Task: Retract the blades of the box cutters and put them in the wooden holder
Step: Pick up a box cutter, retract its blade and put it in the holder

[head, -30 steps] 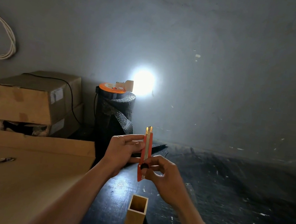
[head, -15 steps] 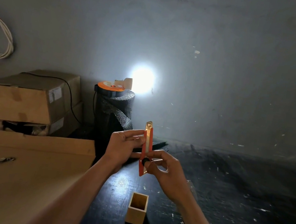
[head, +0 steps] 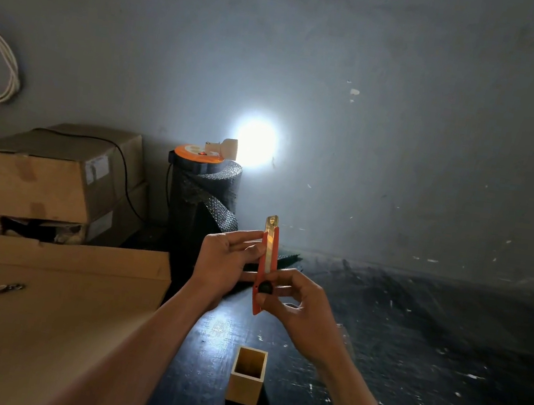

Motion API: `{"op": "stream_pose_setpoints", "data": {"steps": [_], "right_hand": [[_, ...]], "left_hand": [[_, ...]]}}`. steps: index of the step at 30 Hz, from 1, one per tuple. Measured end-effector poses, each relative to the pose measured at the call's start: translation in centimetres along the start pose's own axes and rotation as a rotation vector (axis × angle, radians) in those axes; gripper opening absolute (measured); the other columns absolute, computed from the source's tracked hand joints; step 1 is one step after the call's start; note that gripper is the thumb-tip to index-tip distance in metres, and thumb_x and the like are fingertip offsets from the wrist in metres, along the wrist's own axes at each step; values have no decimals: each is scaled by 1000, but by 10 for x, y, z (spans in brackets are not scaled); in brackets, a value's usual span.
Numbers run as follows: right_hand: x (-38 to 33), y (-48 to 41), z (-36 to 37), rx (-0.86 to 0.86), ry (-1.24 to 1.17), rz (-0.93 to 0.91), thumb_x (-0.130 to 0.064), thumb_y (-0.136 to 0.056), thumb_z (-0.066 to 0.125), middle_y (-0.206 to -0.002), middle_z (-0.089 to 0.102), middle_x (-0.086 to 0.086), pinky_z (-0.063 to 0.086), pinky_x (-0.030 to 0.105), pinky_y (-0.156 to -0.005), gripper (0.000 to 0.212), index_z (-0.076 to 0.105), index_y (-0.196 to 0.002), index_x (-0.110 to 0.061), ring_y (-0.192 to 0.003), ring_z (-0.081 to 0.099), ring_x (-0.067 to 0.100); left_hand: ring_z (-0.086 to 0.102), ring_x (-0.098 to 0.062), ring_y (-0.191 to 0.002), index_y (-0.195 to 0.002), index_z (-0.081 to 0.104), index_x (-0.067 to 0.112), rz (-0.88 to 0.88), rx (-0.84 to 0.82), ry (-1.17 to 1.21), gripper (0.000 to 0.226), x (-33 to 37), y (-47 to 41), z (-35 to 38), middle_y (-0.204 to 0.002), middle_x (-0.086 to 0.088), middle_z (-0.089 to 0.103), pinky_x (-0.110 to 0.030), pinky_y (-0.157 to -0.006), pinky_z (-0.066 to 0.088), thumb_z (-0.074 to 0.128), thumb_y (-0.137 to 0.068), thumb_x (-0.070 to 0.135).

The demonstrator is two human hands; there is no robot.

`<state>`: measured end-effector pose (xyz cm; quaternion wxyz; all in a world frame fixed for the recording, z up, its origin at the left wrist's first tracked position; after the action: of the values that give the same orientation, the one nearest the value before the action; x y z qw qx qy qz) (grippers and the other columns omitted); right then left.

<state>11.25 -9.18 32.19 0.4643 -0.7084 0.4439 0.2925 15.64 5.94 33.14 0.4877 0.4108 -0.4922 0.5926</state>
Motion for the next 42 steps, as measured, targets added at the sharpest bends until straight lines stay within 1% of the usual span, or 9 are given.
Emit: {"op": "stream_pose_setpoints", "data": {"steps": [8, 11, 16, 21, 25, 30, 36, 40, 42], "right_hand": [[0, 1, 2, -31, 42, 22, -21, -93, 72, -102, 72, -28, 45, 8, -79, 24, 71, -104, -42, -98, 66, -12], [-3, 3, 4, -33, 54, 12, -21, -95, 70, -103, 69, -33, 46, 8, -80, 33, 66, -104, -52, -98, 65, -13], [0, 3, 1, 32, 14, 14, -34, -88, 76, -98, 73, -32, 51, 17, -86, 21, 64, -102, -44, -100, 70, -5], [5, 4, 5, -15, 34, 31, -21, -98, 67, -97, 74, -30, 57, 26, -91, 26, 71, -102, -47, -100, 70, -2], [9, 5, 7, -11, -22, 41, -13, -103, 58, -101, 74, -25, 58, 16, -78, 38, 70, -104, -48, -99, 71, 2], [12, 2, 6, 46, -51, 40, -22, -101, 62, -90, 69, -43, 55, 9, -70, 32, 62, -100, -53, -94, 70, -7], [24, -7, 2, 127, -115, 57, -16, -98, 65, -87, 70, -25, 55, 9, -62, 26, 57, -107, -39, -84, 74, -5], [34, -21, 1, 116, -73, 105, -16, -97, 68, -101, 69, -15, 56, 9, -64, 28, 62, -121, -30, -89, 72, 6], [42, -26, 4, 92, -61, 119, -19, -96, 70, -100, 74, -10, 60, 14, -67, 19, 68, -112, -29, -91, 75, 12]], "left_hand": [[82, -29, -85, -119, 76, 2, -13, -4, 2, 27, -5, -2, 0, -101, -17, 82, -49, -73, 67, 71, -92, -1], [82, -28, -83, -118, 76, 3, -11, 1, 6, 27, -6, -2, -1, -101, -17, 82, -47, -72, 67, 71, -92, 0], [82, -29, -82, -116, 77, 4, -6, 16, 2, 25, -6, -2, -4, -99, -18, 82, -44, -70, 68, 70, -93, -1], [82, -29, -85, -119, 76, 5, -20, 12, -7, 27, -12, -2, -4, -102, -15, 83, -46, -73, 68, 70, -93, 0], [82, -28, -84, -118, 76, 5, -27, 28, -7, 26, -19, -2, -9, -100, -15, 83, -47, -74, 68, 70, -93, 1], [82, -29, -88, -119, 76, 6, -37, 34, -18, 27, -28, -2, -12, -102, -14, 83, -51, -80, 66, 70, -94, 2], [81, -34, -91, -119, 77, 5, -58, -3, -33, 27, -46, 1, -13, -103, -18, 82, -51, -82, 66, 69, -94, 1], [82, -24, -87, -114, 77, 7, -61, -55, -51, 25, -61, 10, -8, -95, -8, 84, -33, -66, 66, 67, -94, -2], [82, -22, -86, -113, 77, 7, -67, -59, -42, 24, -69, 11, -9, -94, -5, 85, -29, -64, 64, 66, -94, -3]]}}
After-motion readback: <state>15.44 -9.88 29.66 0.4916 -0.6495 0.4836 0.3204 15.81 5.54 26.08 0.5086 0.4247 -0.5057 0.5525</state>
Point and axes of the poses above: each hand's wrist, its own y-axis away from the middle knuckle, its own z-axis out of the palm, x = y × z, the point moved 10 cm from there along -y, towards the middle knuckle
